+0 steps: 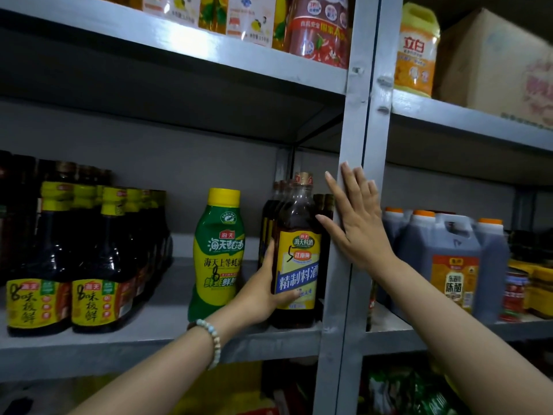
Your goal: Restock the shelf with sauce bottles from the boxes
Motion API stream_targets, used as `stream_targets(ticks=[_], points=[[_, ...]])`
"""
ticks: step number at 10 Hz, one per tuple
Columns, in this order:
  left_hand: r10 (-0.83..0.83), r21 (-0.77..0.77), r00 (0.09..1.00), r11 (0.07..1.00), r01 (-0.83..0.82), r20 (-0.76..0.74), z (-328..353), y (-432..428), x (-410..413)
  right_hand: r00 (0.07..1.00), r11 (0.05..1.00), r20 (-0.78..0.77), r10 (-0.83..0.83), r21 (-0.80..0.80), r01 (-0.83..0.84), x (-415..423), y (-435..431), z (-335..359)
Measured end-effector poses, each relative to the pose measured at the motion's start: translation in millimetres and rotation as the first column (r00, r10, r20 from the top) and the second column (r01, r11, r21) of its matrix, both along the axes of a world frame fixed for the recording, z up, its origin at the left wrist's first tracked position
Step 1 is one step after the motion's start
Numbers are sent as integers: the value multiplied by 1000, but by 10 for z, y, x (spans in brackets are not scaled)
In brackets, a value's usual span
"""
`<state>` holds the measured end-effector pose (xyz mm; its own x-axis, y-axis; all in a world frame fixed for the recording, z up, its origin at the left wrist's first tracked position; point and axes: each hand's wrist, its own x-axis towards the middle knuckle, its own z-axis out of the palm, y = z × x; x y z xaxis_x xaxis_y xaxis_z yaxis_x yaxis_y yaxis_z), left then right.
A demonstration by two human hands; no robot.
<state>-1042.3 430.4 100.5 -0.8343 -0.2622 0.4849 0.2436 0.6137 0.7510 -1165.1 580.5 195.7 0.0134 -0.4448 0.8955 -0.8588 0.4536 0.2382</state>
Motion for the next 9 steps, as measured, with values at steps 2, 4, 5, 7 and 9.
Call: stream_targets(ticks=[2, 4, 5, 7, 9], points=[[42, -41, 999, 998, -42, -17, -50, 6, -227, 1000, 1000, -18, -9, -20, 8, -24, -11, -9], [116, -89, 993, 989, -118, -26, -54, 100, -306, 1000, 1000, -21, -8, -14, 7, -36, -5, -6], [105, -50, 994, 993, -105, -10, -65, 75, -271, 1000, 1000, -21, -14, -18, 13, -33, 0, -4], [164, 30, 986, 986, -163, -33, -142, 57, -131, 999, 999, -5, -36, 9, 36, -33, 12, 5], [200, -15, 974, 979, -203, -102, -66, 114, 259, 996, 997, 83, 38, 70, -44, 168, 141, 60]])
